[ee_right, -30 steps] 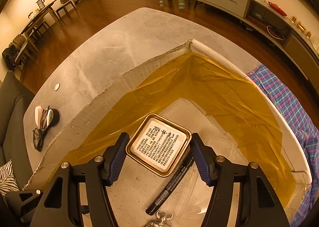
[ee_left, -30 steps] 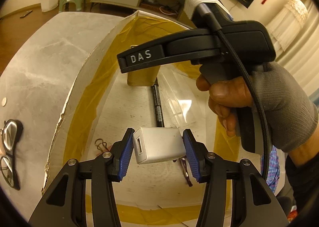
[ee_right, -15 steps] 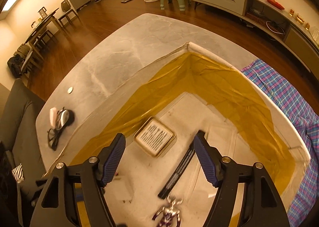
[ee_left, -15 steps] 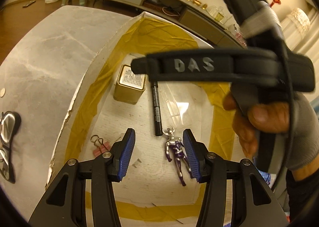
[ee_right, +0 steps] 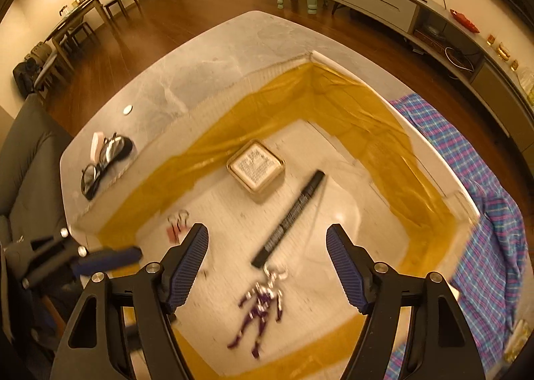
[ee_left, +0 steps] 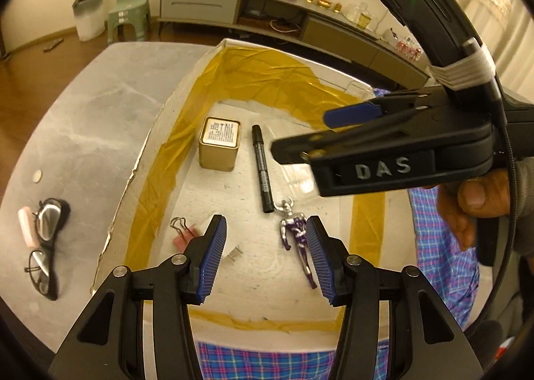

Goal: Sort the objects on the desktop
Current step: 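Withdraw both open tools from the box back over the cloth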

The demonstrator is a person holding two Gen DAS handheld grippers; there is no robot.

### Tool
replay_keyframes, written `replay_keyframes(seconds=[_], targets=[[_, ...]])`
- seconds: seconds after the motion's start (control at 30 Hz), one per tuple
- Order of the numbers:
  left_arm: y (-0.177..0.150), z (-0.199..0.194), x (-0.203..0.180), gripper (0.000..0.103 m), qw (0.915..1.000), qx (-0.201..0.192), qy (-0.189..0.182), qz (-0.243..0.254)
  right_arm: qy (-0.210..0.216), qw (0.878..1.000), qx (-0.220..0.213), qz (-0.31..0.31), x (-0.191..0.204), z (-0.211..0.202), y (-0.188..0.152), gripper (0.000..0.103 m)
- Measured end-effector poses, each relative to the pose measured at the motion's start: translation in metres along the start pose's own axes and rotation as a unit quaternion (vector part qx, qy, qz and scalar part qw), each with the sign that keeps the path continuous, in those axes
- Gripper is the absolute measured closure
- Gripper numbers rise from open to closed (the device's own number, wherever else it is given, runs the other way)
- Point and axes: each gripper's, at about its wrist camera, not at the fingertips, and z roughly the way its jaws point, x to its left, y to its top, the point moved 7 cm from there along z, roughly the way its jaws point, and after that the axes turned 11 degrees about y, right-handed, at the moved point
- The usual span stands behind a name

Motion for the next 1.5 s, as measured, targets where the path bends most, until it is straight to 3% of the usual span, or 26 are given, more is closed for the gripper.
replay_keyframes(seconds=[0.57,1.13,1.3,1.5], targets=[[-0.008,-0.034,-0.033,0.050,0.9979,-0.042,0.008,0.049,-0.028,0.999,0.011,-0.028,-0.001,-0.044,-0.058,0.029],[-0.018,-0.052,-0.072,0.050,0.9944,-0.070,0.009,0.078,0.023,0.994,-0.103,-0.023,-0.001,-0.092,-0.099,0.029],[-0.026,-0.056,-0.088,0.050,0.9950,-0.068,-0.012,0.071,0.046,0.989,-0.143,-0.001,-0.018,-0.112,-0.117,0.029],[-0.035,-0.054,-0.126,0.050,0.9926,-0.059,-0.036,0.100,0.026,0.978,-0.202,0.053,-0.069,-0.141,-0.146,0.029]])
